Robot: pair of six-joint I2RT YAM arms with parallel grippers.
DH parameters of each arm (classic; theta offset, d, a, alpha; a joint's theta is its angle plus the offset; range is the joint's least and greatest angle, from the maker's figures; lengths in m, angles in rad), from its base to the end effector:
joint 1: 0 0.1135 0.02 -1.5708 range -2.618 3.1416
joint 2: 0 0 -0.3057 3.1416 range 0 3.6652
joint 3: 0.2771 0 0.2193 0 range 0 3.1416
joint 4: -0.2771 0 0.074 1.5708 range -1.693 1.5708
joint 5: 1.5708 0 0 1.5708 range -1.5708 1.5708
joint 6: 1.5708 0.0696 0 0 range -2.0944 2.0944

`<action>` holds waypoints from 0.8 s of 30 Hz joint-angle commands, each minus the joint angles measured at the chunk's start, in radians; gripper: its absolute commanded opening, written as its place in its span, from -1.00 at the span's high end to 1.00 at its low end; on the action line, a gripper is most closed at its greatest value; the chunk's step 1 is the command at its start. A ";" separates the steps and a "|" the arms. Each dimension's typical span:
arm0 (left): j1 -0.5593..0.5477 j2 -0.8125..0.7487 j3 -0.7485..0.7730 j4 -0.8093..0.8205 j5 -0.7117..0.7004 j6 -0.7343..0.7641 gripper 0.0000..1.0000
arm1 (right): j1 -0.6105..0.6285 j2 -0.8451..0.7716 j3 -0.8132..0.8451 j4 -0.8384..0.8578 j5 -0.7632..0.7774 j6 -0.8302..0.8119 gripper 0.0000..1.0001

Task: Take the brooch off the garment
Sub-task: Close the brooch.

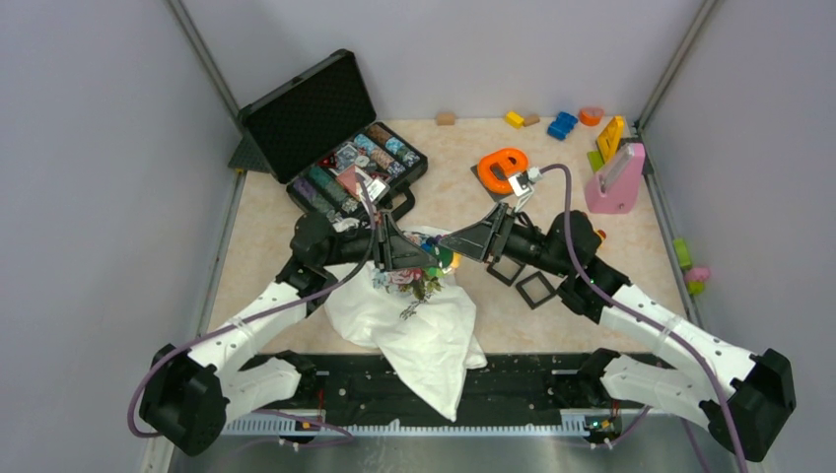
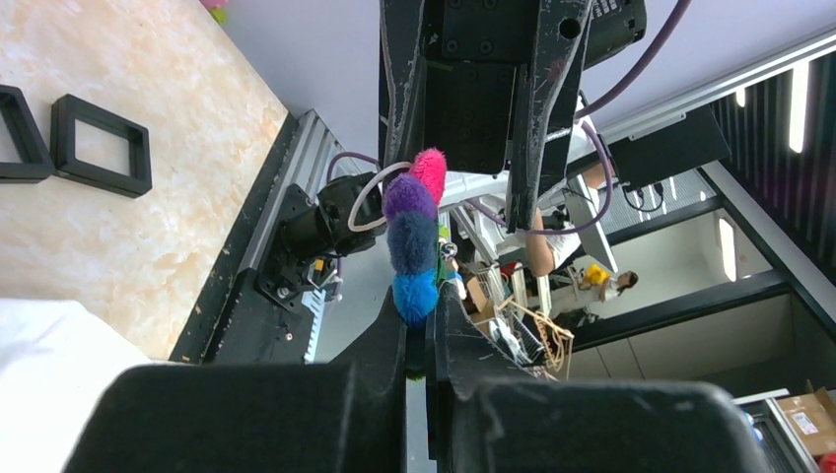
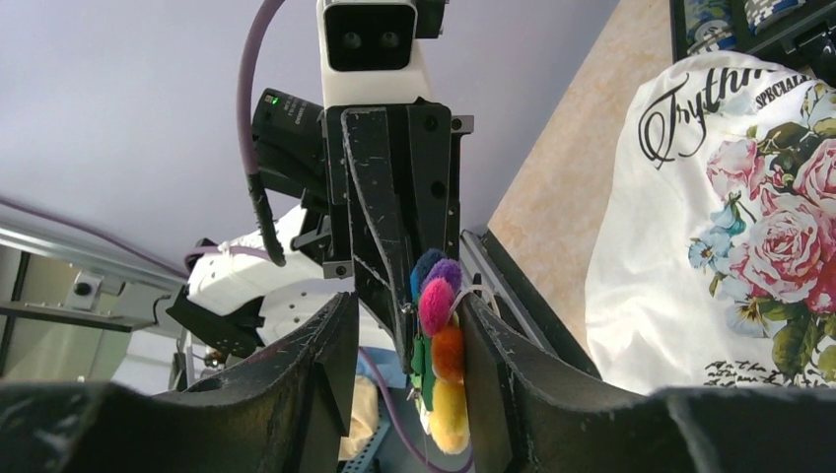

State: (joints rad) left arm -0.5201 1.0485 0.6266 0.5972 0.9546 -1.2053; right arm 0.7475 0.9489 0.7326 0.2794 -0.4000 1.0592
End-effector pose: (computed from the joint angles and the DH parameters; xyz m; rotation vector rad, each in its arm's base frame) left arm 0.1427 -0.1472 0.3667 0.3871 1.8152 -1.9624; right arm 0.1273 0.1549 0.3840 -0.1016 1.7873 1.6835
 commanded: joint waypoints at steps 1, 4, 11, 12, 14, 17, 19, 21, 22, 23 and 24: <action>-0.019 0.015 0.037 0.023 0.022 -0.006 1.00 | -0.005 -0.002 0.011 0.014 0.013 0.013 0.17; -0.021 0.023 0.039 0.023 0.022 -0.002 1.00 | -0.005 0.005 0.010 0.009 0.002 0.008 0.20; -0.024 0.041 0.047 0.023 0.027 0.003 1.00 | -0.004 0.013 0.007 -0.019 -0.004 -0.010 0.33; -0.023 0.043 0.047 0.023 0.027 0.003 1.00 | -0.004 0.015 0.008 -0.024 -0.004 -0.013 0.33; -0.024 0.047 0.049 0.024 0.028 0.005 1.00 | -0.004 0.018 0.008 -0.028 -0.004 -0.017 0.33; -0.024 0.050 0.048 0.024 0.030 0.007 1.00 | -0.002 0.026 0.012 -0.036 -0.007 -0.024 0.45; -0.023 0.050 0.047 0.024 0.029 0.007 1.00 | -0.002 0.028 0.013 -0.043 -0.007 -0.027 0.50; -0.024 0.047 0.047 0.024 0.027 0.010 1.00 | -0.002 0.025 0.011 -0.048 -0.006 -0.030 0.58; -0.024 0.046 0.047 0.024 0.024 0.010 1.00 | -0.002 0.021 0.010 -0.052 -0.004 -0.031 0.60; -0.024 0.043 0.046 0.023 0.022 0.011 1.00 | -0.002 0.016 0.008 -0.058 0.002 -0.032 0.64; -0.024 0.040 0.045 0.022 0.019 0.013 1.00 | -0.002 0.011 0.006 -0.064 0.011 -0.034 0.68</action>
State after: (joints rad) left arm -0.5385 1.0962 0.6365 0.5922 0.9836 -1.2053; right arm 0.7475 0.9756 0.7326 0.2192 -0.3920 1.0393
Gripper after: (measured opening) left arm 0.051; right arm 0.197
